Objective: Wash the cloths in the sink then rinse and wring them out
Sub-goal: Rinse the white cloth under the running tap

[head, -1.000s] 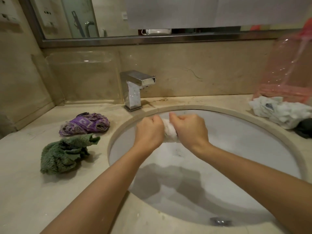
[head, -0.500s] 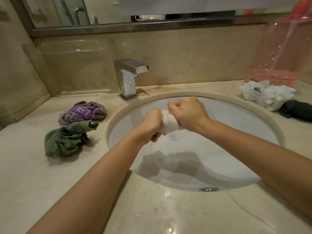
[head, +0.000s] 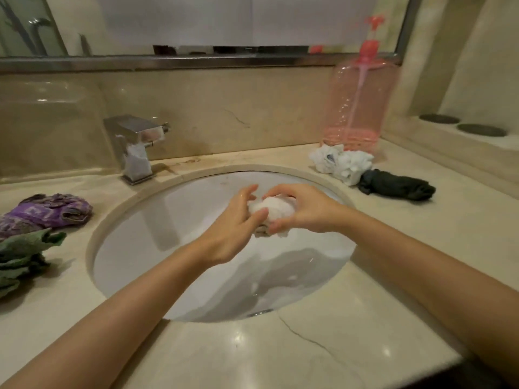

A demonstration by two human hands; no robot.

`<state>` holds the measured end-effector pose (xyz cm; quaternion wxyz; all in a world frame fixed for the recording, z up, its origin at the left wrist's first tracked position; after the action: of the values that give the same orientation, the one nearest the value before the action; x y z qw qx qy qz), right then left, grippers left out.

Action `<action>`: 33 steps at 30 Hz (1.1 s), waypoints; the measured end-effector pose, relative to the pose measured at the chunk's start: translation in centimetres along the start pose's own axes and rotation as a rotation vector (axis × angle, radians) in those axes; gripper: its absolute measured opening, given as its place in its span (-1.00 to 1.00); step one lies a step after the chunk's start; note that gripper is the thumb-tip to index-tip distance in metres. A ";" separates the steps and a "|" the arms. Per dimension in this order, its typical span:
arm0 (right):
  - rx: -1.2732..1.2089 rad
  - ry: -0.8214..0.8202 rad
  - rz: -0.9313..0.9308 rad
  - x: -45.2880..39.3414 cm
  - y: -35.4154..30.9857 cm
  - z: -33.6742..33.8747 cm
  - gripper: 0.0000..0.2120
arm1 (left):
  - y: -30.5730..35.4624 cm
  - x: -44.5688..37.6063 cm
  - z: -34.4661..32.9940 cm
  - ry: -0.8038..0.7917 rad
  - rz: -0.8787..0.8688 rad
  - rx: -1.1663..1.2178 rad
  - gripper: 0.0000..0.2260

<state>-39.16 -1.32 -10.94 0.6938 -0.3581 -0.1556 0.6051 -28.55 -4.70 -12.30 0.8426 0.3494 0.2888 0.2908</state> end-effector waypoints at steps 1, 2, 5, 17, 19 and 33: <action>0.038 0.053 0.003 0.5 0.6 1.2 -0.50 | 0.8 -0.1 -0.9 -0.020 -0.046 -0.037 -0.42; 0.071 0.114 -0.006 0.9 1.2 2.4 -0.48 | 1.4 -0.2 -1.6 -0.026 -0.091 -0.084 -0.38; 0.142 0.411 -0.083 2.0 3.2 7.6 -0.43 | 3.1 -0.7 -3.4 -0.020 -0.249 -0.341 -0.32; 1.003 0.469 -0.425 1.3 11.4 15.0 -0.36 | 3.0 -1.7 -6.4 -0.111 -0.356 -0.706 -0.52; 1.063 0.419 -0.429 1.5 11.4 14.5 -0.38 | 2.7 -1.5 -5.8 -0.111 -0.335 -0.707 -0.55; 0.229 0.116 -0.096 -1.5 -0.8 -0.3 -0.75 | 0.9 0.1 1.8 -0.337 0.016 -0.711 -0.76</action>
<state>-38.71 -2.79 -10.22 0.7661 -0.3031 -0.0624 0.5633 -27.49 -4.87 -10.54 0.9444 0.0808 0.0250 0.3178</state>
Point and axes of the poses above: each hand's wrist, its own x-axis away from the middle knuckle, its own z-axis out of the back of the hand, y = z × x, the point moved 10 cm from there along -x, towards the middle knuckle, and after that the axes turned 9 degrees about y, right-handed, at the moved point
